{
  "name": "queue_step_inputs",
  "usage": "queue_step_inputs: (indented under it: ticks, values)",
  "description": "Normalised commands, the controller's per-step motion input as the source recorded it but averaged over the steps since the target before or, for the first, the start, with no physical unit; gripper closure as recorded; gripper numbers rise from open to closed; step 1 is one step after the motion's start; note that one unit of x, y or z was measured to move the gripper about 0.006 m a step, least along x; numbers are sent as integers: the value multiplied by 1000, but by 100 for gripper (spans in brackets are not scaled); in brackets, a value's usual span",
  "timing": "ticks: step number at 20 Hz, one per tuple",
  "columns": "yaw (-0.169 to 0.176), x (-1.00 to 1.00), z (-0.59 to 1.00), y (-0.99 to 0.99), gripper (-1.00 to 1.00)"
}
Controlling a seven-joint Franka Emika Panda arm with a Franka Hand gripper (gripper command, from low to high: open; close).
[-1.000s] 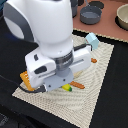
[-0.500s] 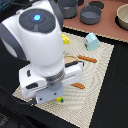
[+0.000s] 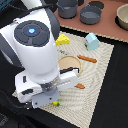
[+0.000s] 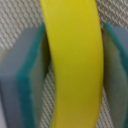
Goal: Interact with the objects in diverse but meaningful ways.
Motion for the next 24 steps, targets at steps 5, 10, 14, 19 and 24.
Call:
queue_step_inputs:
  ticks: [5,10,14,19,24]
  values:
    - [36,56,893,-57,-100]
    - [105,-19,851,0,-100]
    - [145,-474,336,159,-100]
    - [151,-672,123,221,-100]
    - [115,-841,-1,237,-100]
